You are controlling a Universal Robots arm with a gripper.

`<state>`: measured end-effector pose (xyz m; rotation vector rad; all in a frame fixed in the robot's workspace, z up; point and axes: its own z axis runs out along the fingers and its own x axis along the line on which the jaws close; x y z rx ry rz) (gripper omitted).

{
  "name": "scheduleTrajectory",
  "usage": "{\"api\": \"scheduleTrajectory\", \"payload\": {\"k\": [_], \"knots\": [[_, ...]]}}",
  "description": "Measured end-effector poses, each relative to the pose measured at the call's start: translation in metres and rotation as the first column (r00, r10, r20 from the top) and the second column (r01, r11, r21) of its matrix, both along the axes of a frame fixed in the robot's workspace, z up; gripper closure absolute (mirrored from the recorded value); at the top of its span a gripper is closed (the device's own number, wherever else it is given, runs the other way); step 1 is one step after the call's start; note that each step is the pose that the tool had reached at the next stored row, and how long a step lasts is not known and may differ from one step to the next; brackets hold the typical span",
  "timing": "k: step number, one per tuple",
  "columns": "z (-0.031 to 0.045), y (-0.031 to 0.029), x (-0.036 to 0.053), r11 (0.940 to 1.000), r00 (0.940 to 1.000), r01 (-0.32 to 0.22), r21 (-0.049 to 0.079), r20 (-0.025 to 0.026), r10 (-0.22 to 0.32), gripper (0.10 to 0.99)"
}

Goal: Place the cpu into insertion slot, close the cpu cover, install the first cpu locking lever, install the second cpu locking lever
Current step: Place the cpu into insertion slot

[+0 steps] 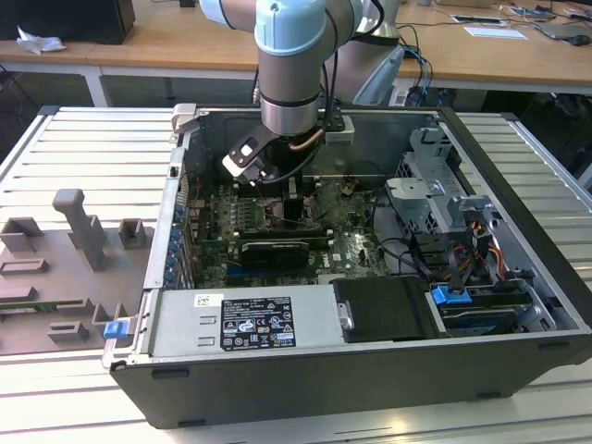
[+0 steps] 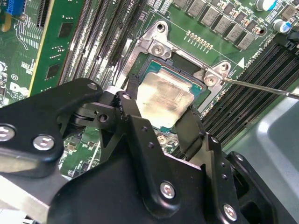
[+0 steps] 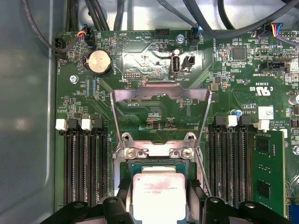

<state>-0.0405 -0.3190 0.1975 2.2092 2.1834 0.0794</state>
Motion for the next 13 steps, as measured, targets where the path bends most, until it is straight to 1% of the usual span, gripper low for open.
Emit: {"api": "scheduleTrajectory", "payload": {"k": [6, 8, 9, 13], "knots": [[0.0001, -0.0001, 0.0000, 1.0000, 1.0000, 0.002, 0.000, -0.0002, -0.002, 0.498], [0.0001, -0.0001, 0.0002, 1.0000, 1.0000, 0.003, 0.000, -0.0002, -0.003, 0.486], [0.0001, 0.0000, 0.0004, 1.0000, 1.0000, 0.004, 0.000, -0.0001, -0.004, 0.424], [0.0019, 0.0000, 0.0004, 1.0000, 1.0000, 0.006, 0.001, -0.0002, -0.006, 0.424]]}}
